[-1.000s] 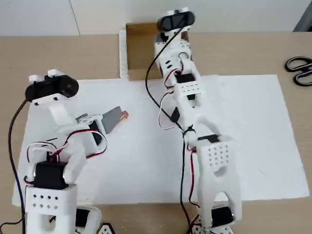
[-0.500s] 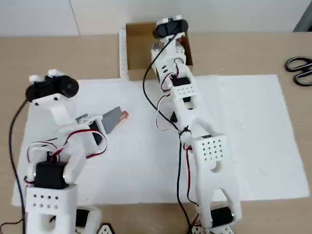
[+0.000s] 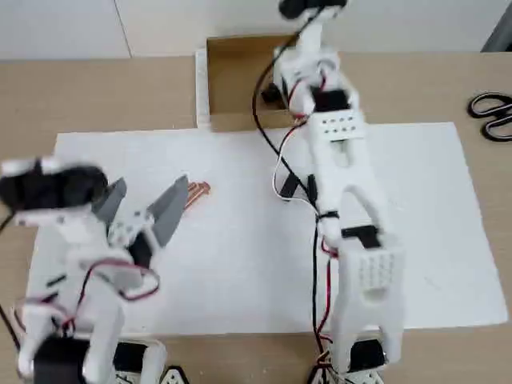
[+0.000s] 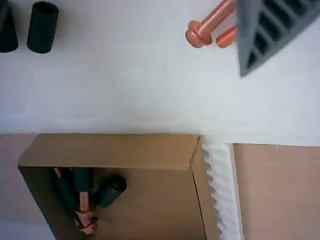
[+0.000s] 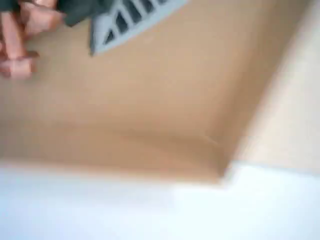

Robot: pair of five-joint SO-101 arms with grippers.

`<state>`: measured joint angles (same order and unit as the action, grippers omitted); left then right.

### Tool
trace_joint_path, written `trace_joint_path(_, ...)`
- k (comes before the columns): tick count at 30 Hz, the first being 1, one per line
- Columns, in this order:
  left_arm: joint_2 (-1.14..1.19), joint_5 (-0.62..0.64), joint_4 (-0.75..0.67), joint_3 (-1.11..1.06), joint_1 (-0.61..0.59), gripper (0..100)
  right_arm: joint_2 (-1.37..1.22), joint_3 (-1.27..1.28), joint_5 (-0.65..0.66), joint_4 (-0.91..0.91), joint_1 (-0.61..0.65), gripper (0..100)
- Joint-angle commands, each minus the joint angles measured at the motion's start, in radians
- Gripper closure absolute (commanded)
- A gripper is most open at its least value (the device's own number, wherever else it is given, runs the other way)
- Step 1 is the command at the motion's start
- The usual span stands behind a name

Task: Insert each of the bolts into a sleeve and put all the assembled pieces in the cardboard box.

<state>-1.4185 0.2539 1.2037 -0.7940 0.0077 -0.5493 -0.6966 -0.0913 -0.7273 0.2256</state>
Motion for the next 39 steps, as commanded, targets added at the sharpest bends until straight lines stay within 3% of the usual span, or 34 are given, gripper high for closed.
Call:
trace_joint_path(1,-0.15,-0.049,-0.037,-0.104,-0.003,70,0.242,-0.051,0.011,-0.291,-0.007,78.6)
trace_joint_path(7,-0.399,-0.051,-0.106,-0.344,-0.003,70,0.389,-0.051,0.006,-0.661,-0.01,78.6)
trace_joint_path(13,-0.393,-0.051,-0.17,-0.469,-0.003,70,0.424,-0.049,0.012,-0.952,-0.013,78.6)
trace_joint_path(24,-0.393,-0.048,-0.224,-0.753,0.005,70,0.536,0.253,0.014,-0.934,-0.045,77.9)
trace_joint_path(31,-0.393,-0.048,-0.224,-0.857,0.005,70,0.535,0.436,0.187,-0.851,-0.053,61.7)
trace_joint_path(39,-0.393,-0.048,-0.224,-0.86,0.005,70,0.535,0.617,0.204,-0.664,0.018,61.2)
